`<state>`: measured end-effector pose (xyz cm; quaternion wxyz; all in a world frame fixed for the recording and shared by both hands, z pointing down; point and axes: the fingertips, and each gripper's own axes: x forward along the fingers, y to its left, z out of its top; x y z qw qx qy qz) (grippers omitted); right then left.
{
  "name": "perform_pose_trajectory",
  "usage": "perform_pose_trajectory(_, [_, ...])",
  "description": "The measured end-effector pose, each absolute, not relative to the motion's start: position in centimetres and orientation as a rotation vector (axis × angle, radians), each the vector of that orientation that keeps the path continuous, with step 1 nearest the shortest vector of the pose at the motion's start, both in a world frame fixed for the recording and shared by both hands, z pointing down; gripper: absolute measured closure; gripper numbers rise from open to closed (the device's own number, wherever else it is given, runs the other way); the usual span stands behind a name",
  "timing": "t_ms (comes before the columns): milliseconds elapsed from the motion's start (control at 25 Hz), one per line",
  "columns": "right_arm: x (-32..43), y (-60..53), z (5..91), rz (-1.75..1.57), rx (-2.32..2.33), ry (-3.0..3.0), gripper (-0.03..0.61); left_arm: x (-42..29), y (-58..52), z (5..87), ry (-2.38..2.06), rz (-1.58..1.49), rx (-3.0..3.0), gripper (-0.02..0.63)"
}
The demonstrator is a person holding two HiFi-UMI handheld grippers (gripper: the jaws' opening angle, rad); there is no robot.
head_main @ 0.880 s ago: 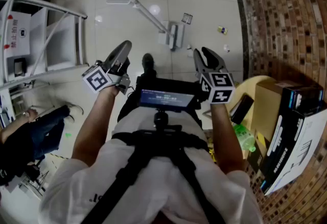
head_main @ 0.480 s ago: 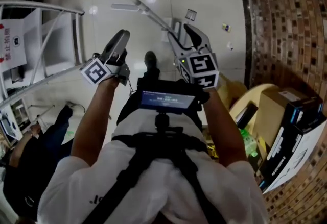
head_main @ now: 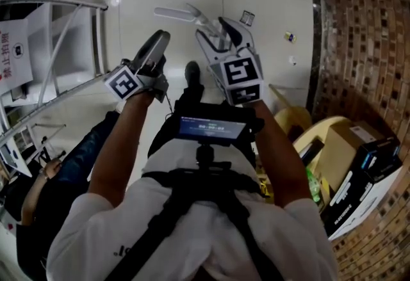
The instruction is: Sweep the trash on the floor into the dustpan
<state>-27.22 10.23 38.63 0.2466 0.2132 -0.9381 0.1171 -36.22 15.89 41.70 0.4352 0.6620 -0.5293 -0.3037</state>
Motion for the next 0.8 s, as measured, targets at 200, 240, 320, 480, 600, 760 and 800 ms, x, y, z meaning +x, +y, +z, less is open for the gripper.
perform_pose_trajectory(200, [-30.2, 9.4, 39.3, 0.312, 0.65, -2.541, 0.324, -36.3, 15.2, 42.5, -1.333, -0.788, 1.61, 0.397])
perform_pose_trajectory(240, [-30.8, 9.0, 39.3, 0.299, 0.669, -2.542, 0.324, -36.4, 15.0, 42.7, -1.342, -0.798, 1.596, 0.397])
perform_pose_trajectory(320, [-32.1, 8.0, 39.3, 0.245, 0.695, -2.554, 0.324, -36.6, 14.5, 43.0, -1.357, -0.815, 1.565, 0.397])
perform_pose_trajectory(480, [-33.1, 6.9, 39.1, 0.105, 0.683, -2.571, 0.443, -36.2, 14.0, 43.6, -1.361, -0.812, 1.55, 0.397])
perform_pose_trajectory(600, [-31.3, 6.9, 38.6, 0.034, 0.65, -2.56, 0.506, -35.8, 13.8, 44.1, -1.386, -0.806, 1.529, 0.397])
perform_pose_trajectory(760, [-25.9, 5.8, 37.6, -0.091, 0.598, -2.635, 0.506, -34.9, 13.3, 44.0, -1.443, -0.817, 1.538, 0.396])
perform_pose_trajectory(800, [-24.3, 5.3, 37.2, -0.093, 0.611, -2.646, 0.506, -34.7, 12.9, 43.7, -1.45, -0.831, 1.543, 0.383])
